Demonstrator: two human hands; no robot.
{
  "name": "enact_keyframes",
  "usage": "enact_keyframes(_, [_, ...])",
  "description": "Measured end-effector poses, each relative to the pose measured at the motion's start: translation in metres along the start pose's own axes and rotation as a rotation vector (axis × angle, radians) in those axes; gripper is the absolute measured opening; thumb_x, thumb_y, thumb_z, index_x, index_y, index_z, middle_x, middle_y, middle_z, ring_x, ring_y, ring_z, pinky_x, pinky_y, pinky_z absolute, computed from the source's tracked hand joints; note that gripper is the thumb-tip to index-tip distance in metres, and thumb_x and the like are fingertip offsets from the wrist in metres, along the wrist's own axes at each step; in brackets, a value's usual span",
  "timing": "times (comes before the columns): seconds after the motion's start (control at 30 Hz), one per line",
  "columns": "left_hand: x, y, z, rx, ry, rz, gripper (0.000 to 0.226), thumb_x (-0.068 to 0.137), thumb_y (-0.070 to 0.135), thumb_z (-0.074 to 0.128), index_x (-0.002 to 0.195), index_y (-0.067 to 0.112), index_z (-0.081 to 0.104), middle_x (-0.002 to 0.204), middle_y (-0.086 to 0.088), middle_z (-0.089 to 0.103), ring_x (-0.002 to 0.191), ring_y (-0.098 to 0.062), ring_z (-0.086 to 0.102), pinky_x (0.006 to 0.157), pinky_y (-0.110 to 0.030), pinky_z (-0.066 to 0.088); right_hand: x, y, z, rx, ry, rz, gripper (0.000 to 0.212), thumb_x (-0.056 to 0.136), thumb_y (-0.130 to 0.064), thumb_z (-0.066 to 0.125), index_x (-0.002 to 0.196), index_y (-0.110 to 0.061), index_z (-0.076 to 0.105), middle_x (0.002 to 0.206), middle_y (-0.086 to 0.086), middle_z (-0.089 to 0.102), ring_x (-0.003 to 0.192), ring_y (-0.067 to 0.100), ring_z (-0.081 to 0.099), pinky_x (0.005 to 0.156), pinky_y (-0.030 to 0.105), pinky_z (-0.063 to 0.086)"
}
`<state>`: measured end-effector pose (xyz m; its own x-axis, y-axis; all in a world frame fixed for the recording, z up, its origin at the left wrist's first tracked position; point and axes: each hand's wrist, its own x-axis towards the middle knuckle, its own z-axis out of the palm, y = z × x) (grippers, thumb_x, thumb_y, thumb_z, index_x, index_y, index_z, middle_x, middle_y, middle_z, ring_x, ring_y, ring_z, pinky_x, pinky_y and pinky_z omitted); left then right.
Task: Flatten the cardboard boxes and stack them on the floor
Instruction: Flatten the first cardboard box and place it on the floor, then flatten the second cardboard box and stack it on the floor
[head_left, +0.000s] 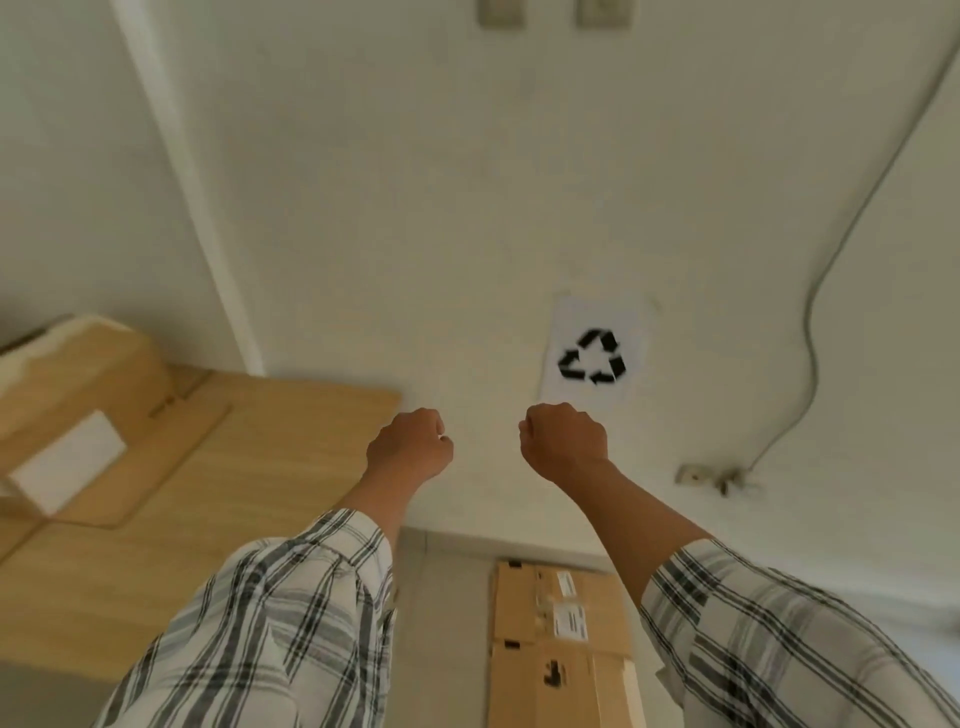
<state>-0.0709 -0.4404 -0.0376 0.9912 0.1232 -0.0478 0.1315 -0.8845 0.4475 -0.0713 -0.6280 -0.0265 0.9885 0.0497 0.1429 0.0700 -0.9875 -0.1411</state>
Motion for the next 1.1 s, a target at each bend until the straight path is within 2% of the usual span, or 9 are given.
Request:
enact_keyframes(0.1, [-0.001, -0.034, -0.085, -0.013, 0.1, 0.026, 0.025, 0.087, 0.027, 0.051, 0.108, 0.028, 0.065, 0.117, -0.001, 0.065, 0.104, -0.028, 0.062, 0.083, -0.031, 0.049, 0.008, -0.072, -0.049, -0.011, 0.09, -0.042, 0.032, 0.101, -0.03, 0.037, 0.093, -0.013, 0.064, 0.09, 0.007, 0.065, 0.084, 0.03, 0.066, 0.065, 0.03, 0.045])
enact_keyframes(0.2, [-0.012, -0.083, -0.16, 0.016, 0.178, 0.051, 0.025, 0.089, 0.024, 0.05, 0.109, 0.027, 0.065, 0.109, 0.001, 0.063, 0.091, -0.025, 0.058, 0.075, -0.03, 0.045, 0.005, -0.147, -0.081, 0.014, 0.169, -0.045, 0.031, 0.1, -0.029, 0.038, 0.085, -0.013, 0.06, 0.079, 0.005, 0.058, 0.076, 0.029, 0.063, 0.061, 0.029, 0.041])
enact_keyframes(0.3, [-0.028, -0.143, -0.218, 0.075, 0.237, 0.056, 0.024, 0.09, 0.024, 0.049, 0.109, 0.027, 0.064, 0.104, 0.002, 0.063, 0.084, -0.022, 0.054, 0.071, -0.03, 0.042, -0.003, -0.224, -0.1, 0.056, 0.214, -0.04, 0.032, 0.098, -0.029, 0.038, 0.089, -0.013, 0.064, 0.081, 0.004, 0.061, 0.07, 0.027, 0.056, 0.062, 0.029, 0.04])
enact_keyframes(0.4, [-0.042, -0.205, -0.257, 0.101, 0.252, 0.037, 0.021, 0.09, 0.026, 0.05, 0.105, 0.029, 0.064, 0.106, 0.003, 0.064, 0.086, -0.022, 0.056, 0.073, -0.031, 0.046, -0.011, -0.294, -0.105, 0.097, 0.217, -0.067, 0.033, 0.099, -0.032, 0.039, 0.094, -0.015, 0.066, 0.087, 0.004, 0.065, 0.074, 0.027, 0.061, 0.064, 0.03, 0.044])
enact_keyframes(0.5, [-0.047, -0.266, -0.284, 0.079, 0.255, 0.003, 0.018, 0.088, 0.029, 0.051, 0.098, 0.032, 0.065, 0.105, 0.005, 0.066, 0.093, -0.023, 0.063, 0.077, -0.033, 0.053, -0.011, -0.358, -0.098, 0.14, 0.202, -0.1, 0.034, 0.099, -0.033, 0.039, 0.096, -0.015, 0.067, 0.087, 0.005, 0.067, 0.079, 0.029, 0.065, 0.064, 0.03, 0.046])
enact_keyframes(0.67, [-0.03, -0.366, -0.319, 0.097, 0.227, -0.041, 0.013, 0.09, 0.027, 0.051, 0.096, 0.03, 0.062, 0.097, 0.007, 0.065, 0.08, -0.017, 0.061, 0.059, -0.029, 0.047, 0.007, -0.459, -0.061, 0.201, 0.136, -0.134, 0.033, 0.1, -0.034, 0.038, 0.101, -0.017, 0.066, 0.091, 0.004, 0.067, 0.081, 0.027, 0.065, 0.065, 0.03, 0.045])
enact_keyframes(0.73, [-0.013, -0.403, -0.334, 0.112, 0.222, -0.057, 0.015, 0.091, 0.027, 0.051, 0.099, 0.028, 0.063, 0.095, 0.007, 0.064, 0.081, -0.017, 0.061, 0.065, -0.032, 0.052, 0.023, -0.498, -0.044, 0.211, 0.115, -0.15, 0.033, 0.099, -0.034, 0.039, 0.102, -0.017, 0.066, 0.092, 0.004, 0.067, 0.082, 0.027, 0.064, 0.066, 0.031, 0.046])
enact_keyframes(0.93, [0.059, -0.502, -0.388, 0.114, 0.203, -0.076, 0.016, 0.093, 0.029, 0.051, 0.105, 0.028, 0.061, 0.097, 0.003, 0.062, 0.089, -0.021, 0.06, 0.073, -0.032, 0.051, 0.083, -0.618, -0.001, 0.245, 0.059, -0.176, 0.033, 0.099, -0.035, 0.039, 0.101, -0.018, 0.067, 0.095, 0.004, 0.068, 0.085, 0.027, 0.065, 0.074, 0.035, 0.054])
enact_keyframes(1.1, [0.113, -0.57, -0.418, 0.104, 0.175, -0.082, 0.016, 0.092, 0.025, 0.049, 0.102, 0.024, 0.062, 0.098, 0.003, 0.064, 0.085, -0.019, 0.063, 0.074, -0.036, 0.055, 0.124, -0.699, 0.032, 0.223, -0.005, -0.178, 0.033, 0.098, -0.037, 0.04, 0.105, -0.019, 0.066, 0.1, 0.004, 0.068, 0.089, 0.028, 0.066, 0.078, 0.037, 0.054])
